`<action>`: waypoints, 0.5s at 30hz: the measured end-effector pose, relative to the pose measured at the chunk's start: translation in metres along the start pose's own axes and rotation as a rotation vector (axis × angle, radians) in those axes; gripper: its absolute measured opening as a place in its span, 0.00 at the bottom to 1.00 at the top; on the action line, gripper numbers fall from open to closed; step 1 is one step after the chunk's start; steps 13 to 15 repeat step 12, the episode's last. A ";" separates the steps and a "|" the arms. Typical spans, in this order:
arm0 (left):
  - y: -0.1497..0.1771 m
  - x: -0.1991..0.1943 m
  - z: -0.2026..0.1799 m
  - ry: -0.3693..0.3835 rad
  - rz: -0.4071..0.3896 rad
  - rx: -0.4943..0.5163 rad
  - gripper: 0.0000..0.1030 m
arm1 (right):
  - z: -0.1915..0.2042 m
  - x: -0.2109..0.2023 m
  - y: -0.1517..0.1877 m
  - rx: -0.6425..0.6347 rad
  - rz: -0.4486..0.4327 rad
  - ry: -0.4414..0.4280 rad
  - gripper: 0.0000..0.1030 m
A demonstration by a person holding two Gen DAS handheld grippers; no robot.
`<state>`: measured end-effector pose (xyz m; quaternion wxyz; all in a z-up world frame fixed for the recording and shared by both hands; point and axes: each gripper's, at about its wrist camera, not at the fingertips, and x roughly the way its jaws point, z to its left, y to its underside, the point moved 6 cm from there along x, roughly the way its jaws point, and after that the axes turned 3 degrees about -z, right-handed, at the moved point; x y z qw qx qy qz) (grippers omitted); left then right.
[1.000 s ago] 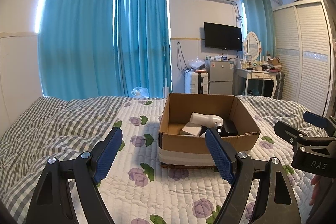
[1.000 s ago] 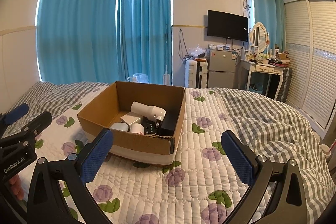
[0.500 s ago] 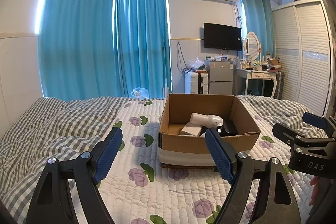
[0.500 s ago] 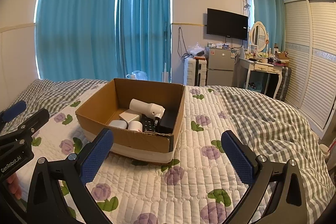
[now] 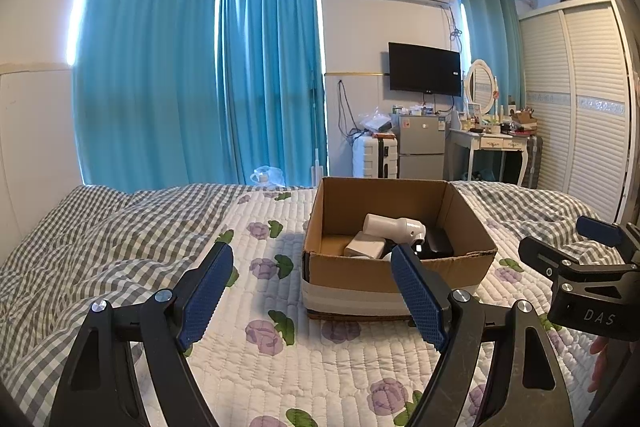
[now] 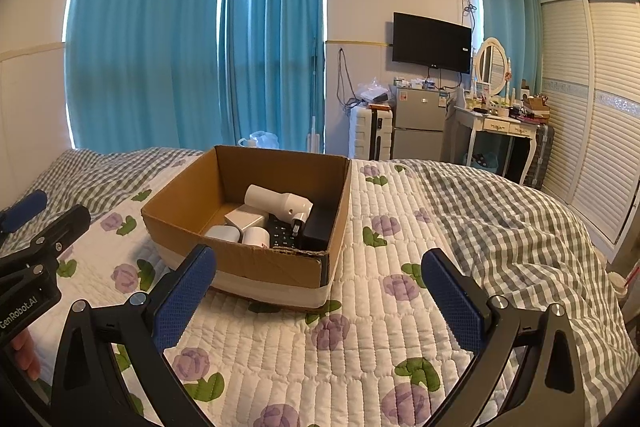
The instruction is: Organize rigid objects
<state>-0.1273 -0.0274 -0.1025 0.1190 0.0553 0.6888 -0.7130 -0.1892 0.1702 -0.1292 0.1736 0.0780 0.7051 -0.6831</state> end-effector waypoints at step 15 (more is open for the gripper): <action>0.000 -0.001 0.001 -0.003 -0.003 -0.003 0.81 | -0.001 0.003 0.003 0.006 0.015 0.007 1.00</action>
